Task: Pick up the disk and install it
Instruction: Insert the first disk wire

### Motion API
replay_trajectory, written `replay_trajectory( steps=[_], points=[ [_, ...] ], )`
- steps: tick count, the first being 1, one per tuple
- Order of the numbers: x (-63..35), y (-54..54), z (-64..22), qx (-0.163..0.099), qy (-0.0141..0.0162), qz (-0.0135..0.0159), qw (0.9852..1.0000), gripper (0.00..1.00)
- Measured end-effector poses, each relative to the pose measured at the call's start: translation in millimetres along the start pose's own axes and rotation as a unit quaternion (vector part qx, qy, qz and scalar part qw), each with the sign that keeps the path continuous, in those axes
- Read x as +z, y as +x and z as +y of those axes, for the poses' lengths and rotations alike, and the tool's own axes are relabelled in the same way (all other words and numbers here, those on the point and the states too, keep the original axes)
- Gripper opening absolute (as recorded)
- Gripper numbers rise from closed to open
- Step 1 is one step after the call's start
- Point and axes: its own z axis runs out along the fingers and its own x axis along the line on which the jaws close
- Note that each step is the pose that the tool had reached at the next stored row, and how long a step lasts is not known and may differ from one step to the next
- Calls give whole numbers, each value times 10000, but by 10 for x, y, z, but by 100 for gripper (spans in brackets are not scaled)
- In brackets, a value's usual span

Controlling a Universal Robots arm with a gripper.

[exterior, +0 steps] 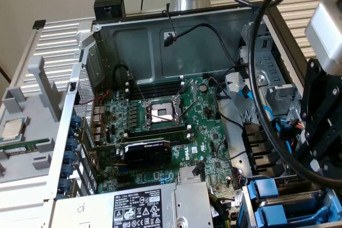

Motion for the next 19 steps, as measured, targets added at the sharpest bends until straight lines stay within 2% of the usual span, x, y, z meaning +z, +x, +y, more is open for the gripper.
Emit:
replay_trajectory(
  steps=[13, 19],
  points=[
    [0, 0, -1, 2, 0, 0, 10000, 16],
    [2, -1, 0, 87, 9, -17, 10000, 16]
  ],
)
